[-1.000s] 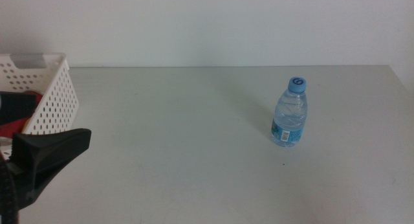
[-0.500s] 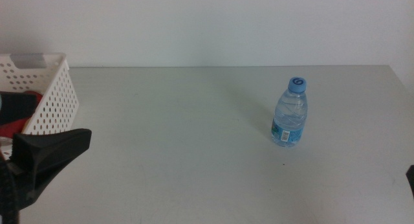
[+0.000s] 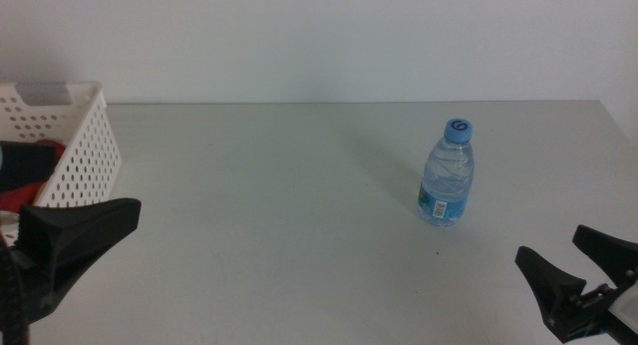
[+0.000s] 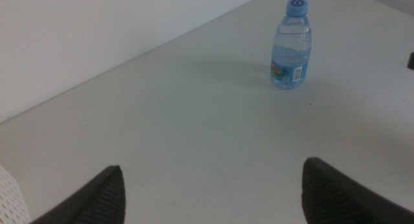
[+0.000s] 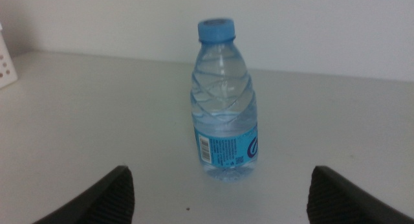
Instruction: Use arms to grab the bottles and put them into the dustbin to the left of the table.
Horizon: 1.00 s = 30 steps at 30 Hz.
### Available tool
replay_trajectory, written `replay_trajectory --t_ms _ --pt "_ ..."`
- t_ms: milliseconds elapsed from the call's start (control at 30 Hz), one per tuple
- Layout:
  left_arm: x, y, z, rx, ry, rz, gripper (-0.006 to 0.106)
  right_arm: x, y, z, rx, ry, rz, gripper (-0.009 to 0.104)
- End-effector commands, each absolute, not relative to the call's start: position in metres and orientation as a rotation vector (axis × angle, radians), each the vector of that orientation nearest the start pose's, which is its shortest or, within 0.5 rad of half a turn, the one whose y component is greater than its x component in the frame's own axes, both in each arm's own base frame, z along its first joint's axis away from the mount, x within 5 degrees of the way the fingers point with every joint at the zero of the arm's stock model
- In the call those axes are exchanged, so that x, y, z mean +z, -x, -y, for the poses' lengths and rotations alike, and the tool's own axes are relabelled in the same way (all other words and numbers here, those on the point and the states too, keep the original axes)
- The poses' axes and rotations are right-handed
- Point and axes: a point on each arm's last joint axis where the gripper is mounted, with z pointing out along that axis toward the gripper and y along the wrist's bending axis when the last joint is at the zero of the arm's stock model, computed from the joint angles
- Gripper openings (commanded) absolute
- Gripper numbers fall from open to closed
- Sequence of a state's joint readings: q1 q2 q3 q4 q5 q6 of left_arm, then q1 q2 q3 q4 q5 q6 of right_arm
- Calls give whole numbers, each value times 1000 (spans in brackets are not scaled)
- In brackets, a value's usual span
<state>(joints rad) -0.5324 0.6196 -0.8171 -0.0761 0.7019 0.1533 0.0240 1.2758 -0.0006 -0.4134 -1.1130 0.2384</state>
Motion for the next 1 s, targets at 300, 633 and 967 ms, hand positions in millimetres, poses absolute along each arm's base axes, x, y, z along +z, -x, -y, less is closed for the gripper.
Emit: replay_trajectory --t_ms 300,633,967 --pt "386 -94 61 -359 -610 -1808 93 187 -225 -53 484 426 -1497 94" --pt "386 -94 61 -359 -610 -1808 93 188 -290 -65 455 489 -1499 94" --pt "386 -94 61 -359 -610 -1808 93 163 -339 -83 468 514 -1546 78"
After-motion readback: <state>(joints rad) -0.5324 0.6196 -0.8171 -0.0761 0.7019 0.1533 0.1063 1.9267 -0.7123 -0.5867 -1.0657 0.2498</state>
